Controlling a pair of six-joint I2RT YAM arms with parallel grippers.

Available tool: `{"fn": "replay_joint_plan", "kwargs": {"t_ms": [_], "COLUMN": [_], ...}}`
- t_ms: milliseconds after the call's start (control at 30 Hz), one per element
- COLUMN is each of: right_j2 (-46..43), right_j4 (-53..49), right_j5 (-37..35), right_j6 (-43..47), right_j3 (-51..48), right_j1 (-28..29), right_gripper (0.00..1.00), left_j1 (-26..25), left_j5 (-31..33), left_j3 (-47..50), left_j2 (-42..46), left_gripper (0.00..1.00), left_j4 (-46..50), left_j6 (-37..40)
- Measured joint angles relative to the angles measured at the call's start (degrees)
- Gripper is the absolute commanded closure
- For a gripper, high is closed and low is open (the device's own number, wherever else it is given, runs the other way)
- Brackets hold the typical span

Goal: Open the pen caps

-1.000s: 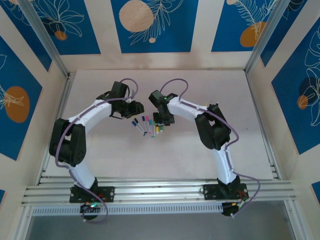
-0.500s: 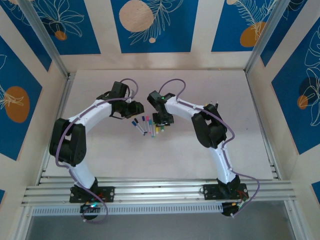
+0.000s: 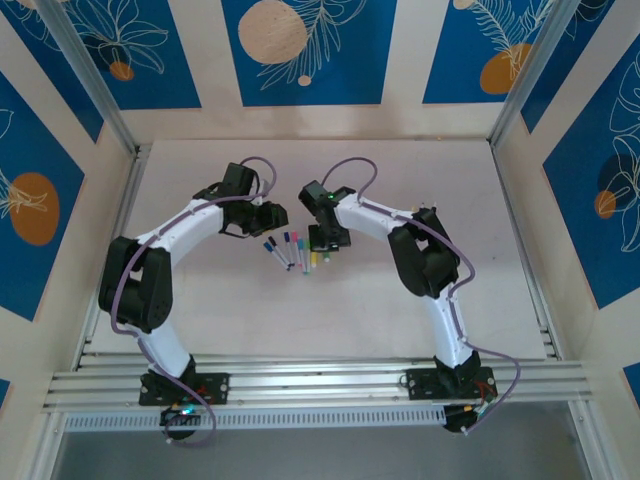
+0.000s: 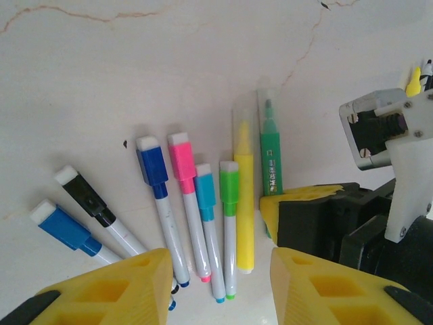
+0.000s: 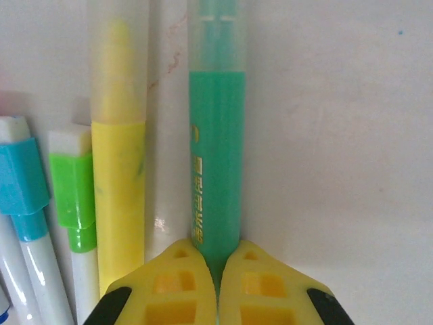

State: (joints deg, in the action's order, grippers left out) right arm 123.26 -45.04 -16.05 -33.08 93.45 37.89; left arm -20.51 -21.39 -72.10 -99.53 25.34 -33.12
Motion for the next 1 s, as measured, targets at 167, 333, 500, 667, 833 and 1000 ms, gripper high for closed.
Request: {"fn": "replay_joint_plan", "kwargs": {"t_ms": [167,333,500,667,833,1000], "right_j2": [-7.1,-16.41,-20.79,-20.7,-19.52,-17.73], "right_j4": [4.39,9.4,13.6,14.32,14.21,13.03], "right_j5": [1.97,8.7,14.34,16.94,18.03,17.94], "right_j6": [1.73,2.73,2.75,2.78,3.02,2.99], "right_j3": [-9.35,-14.34,-14.43,-14.16,-11.52,-9.46], "right_j1": [-1.01,-1.44,-0.79,0.39,1.6,1.86], "right_gripper": [1.0,1.0,1.0,1.0,1.0,1.0], "left_j1": [-0.17,-0.81,-1.55,-1.75,-1.77,-1.75], "left_j5": [-0.04,-0.26,-0.28,-0.26,-0.26,-0.22], "left_j3": [0.0,0.0,0.0,0.0,0.0,0.0], "left_j2": [0.02,0.02,0.02,0.09,0.81,1.29], "left_gripper": [0.55,0.51,0.49,0.49,0.49,0.49], "left_j4": [-1.11,-1.75,-2.62,-3.78,-4.61,-5.25], "left_j6": [-1.09,-2.14,-2.84,-3.93,-4.52,-5.6]}}
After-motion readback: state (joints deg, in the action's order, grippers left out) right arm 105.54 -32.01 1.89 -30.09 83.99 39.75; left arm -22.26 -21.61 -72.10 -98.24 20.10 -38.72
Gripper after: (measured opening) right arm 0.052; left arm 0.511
